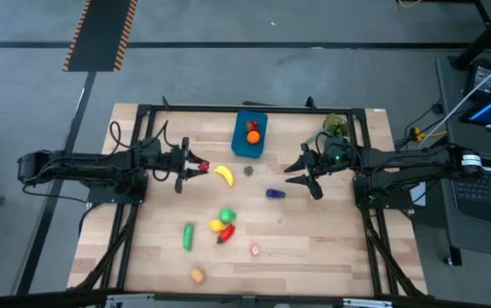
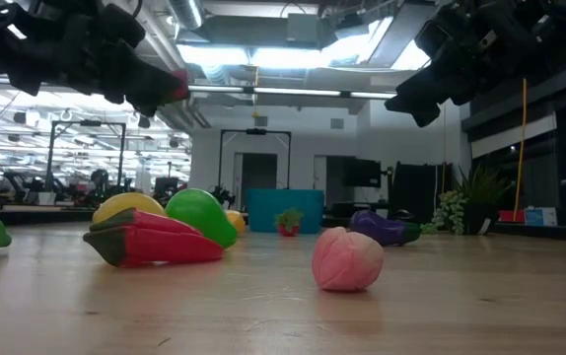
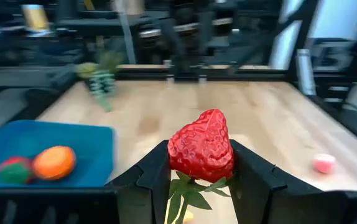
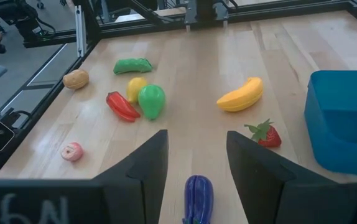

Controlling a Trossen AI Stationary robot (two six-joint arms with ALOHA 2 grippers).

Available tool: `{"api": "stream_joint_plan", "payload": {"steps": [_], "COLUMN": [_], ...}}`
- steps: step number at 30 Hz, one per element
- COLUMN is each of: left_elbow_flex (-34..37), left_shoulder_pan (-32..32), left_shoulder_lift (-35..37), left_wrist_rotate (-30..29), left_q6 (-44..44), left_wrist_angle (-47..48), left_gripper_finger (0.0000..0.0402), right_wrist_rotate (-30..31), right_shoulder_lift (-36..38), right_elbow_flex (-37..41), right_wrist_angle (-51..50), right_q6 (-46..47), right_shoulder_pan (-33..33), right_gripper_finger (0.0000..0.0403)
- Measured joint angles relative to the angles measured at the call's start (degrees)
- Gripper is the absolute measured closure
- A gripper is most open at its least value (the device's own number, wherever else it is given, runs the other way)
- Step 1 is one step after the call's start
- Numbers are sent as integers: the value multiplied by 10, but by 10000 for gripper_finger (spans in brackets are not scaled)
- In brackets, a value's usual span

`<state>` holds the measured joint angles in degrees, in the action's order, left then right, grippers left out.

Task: Pick and placing Produce into tupperware
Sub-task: Put the left strawberry into the blue bin

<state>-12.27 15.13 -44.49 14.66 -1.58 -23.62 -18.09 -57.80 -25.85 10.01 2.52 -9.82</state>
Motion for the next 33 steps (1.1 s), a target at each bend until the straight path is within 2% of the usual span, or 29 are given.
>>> {"api": "stream_joint_plan", "payload": {"steps": [10, 14, 20, 26, 33], "left_elbow_flex": [0, -16, -80, -165, -274], "left_shoulder_pan": [21, 34, 49, 65, 65], "left_shoulder_lift": [-30, -61, -142, -242, -363], "left_wrist_rotate": [-135, -163, -173, -236, -263], "left_q6": [24, 16, -17, -45, -82], "left_wrist_angle": [-9, -12, -14, -13, 26], "left_gripper_finger": [278, 278, 278, 278, 278], "right_wrist_rotate": [0, 0, 0, 0, 0], "right_shoulder_lift": [0, 0, 0, 0, 0], "right_elbow_flex": [0, 0, 0, 0, 0], "right_wrist_angle": [0, 0, 0, 0, -1], "right_q6": [0, 0, -2, -2, -2], "right_shoulder_pan": [0, 0, 0, 0, 0], "right_gripper_finger": [237, 237, 237, 238, 237]}}
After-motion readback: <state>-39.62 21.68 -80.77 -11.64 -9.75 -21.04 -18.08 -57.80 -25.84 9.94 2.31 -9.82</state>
